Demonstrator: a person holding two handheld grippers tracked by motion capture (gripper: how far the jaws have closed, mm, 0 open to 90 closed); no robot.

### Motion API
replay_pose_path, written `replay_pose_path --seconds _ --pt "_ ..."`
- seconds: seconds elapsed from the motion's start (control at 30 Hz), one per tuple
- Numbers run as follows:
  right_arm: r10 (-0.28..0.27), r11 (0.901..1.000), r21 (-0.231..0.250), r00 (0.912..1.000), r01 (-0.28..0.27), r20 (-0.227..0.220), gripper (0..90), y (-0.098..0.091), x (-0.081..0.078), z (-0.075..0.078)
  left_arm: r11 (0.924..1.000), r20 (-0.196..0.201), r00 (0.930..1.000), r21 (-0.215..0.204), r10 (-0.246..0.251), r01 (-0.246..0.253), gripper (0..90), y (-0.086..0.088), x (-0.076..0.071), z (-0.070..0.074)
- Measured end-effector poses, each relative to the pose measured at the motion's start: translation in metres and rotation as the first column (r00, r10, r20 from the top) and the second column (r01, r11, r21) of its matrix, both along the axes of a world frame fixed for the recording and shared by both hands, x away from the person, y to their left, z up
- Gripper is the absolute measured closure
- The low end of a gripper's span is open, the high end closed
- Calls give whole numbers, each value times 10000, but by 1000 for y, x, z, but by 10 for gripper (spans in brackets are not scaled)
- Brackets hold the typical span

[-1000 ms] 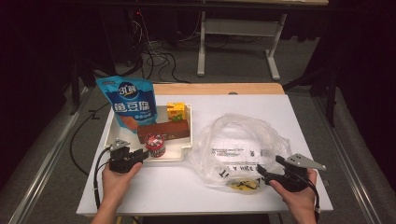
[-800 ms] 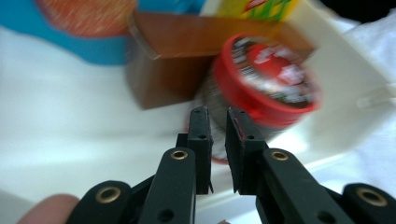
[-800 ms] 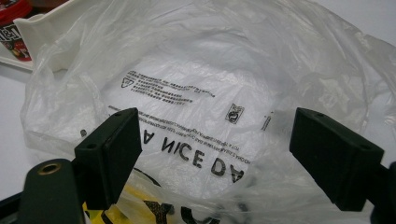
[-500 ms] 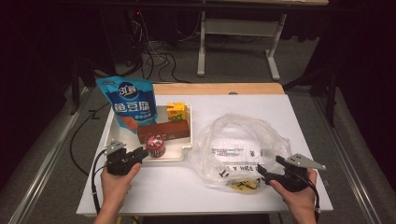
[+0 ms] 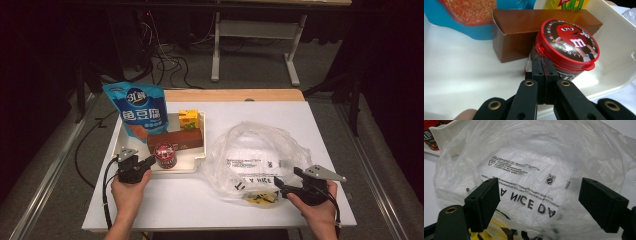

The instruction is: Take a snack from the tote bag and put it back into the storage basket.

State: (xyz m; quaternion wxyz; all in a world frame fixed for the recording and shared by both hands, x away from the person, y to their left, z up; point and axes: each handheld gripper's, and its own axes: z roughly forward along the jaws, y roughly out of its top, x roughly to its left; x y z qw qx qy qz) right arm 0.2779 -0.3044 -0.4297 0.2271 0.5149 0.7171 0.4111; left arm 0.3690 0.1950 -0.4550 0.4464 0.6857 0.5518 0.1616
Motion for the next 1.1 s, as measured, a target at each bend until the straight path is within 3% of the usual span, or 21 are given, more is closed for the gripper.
replay_pose_path --seconds 0.23,0.27,0.3,0.33,0.5,0.57,0.6,0.67,0.83,1.0,1.1 --pt "-107 9999 88 9999 107 -8 175 -3 0 0 9997 291 9995 202 142 -148 854 6 -11 5" --pt "-138 9999 85 9999 137 46 175 -4 -1 0 9998 633 9978 92 193 -199 770 10 -16 9" --pt "-123 9999 91 9999 122 85 175 -5 -1 1 9998 633 9978 92 193 -199 718 10 -16 9" --pt "-141 9998 108 9998 139 102 175 -6 -1 1 9999 951 9954 62 133 -139 642 13 -19 14" --pt "-207 9997 155 9996 204 167 174 -8 -2 1 9990 1348 9899 0 -440 444 315 16 -27 22" --pt "-202 9996 181 9995 198 241 174 -10 -2 2 9981 1509 9867 191 -610 588 173 15 -32 25" --pt "-230 9996 188 9994 225 242 174 -11 -2 2 9955 1556 9833 125 -947 939 133 17 -35 27" --pt "-257 9995 189 9993 252 278 172 -13 -2 2 9940 1590 9813 86 -1088 1088 53 19 -38 27" --pt "-346 9991 240 9987 338 370 162 -19 -3 4 9907 1637 9772 74 -1352 1359 2 25 -43 27" --pt "-388 9990 253 9983 378 435 145 -27 -3 4 9931 1627 9797 293 -1171 1138 2 32 -50 26" --pt "-406 9989 233 9982 397 431 128 -33 -4 3 9921 1615 9789 123 -1249 1246 2 40 -55 24"
